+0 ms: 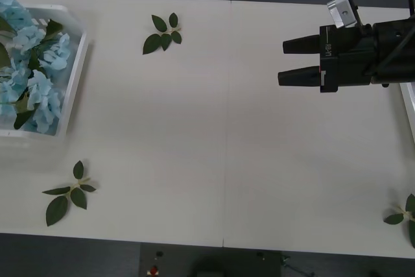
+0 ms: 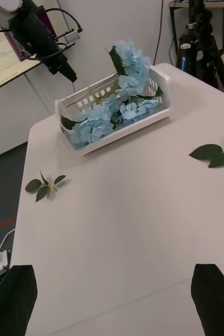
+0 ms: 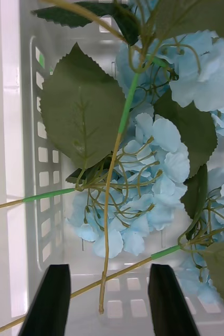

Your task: Put the red flowers into the right box and the blue flowers into the left box

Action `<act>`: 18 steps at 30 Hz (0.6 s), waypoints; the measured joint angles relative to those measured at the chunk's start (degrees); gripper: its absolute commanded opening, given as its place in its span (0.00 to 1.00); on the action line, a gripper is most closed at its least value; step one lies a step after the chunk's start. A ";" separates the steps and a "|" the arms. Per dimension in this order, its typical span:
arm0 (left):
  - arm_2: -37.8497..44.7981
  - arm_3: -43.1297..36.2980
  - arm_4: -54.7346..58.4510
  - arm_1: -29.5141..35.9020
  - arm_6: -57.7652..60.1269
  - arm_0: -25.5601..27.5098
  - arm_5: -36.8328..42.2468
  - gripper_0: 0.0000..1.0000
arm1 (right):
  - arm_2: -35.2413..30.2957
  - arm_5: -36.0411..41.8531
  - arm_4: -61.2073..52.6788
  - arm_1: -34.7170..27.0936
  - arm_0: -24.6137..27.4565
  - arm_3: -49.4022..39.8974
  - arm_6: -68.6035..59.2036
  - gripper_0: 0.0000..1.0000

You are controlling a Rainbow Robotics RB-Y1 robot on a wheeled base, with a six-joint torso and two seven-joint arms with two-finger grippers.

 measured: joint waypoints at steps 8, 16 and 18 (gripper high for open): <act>0.01 -1.76 15.55 1.90 -7.05 0.00 1.17 0.97 | -1.37 1.43 -8.38 -2.25 0.02 -0.97 2.14 0.86; 4.27 -9.32 38.02 3.63 -22.35 0.03 9.22 0.97 | -1.36 1.40 -13.91 -8.90 0.05 -4.33 2.14 0.86; 4.96 -14.46 38.80 2.86 -22.35 0.03 7.66 0.97 | -1.36 1.40 -13.91 -9.18 0.05 -4.94 2.14 0.86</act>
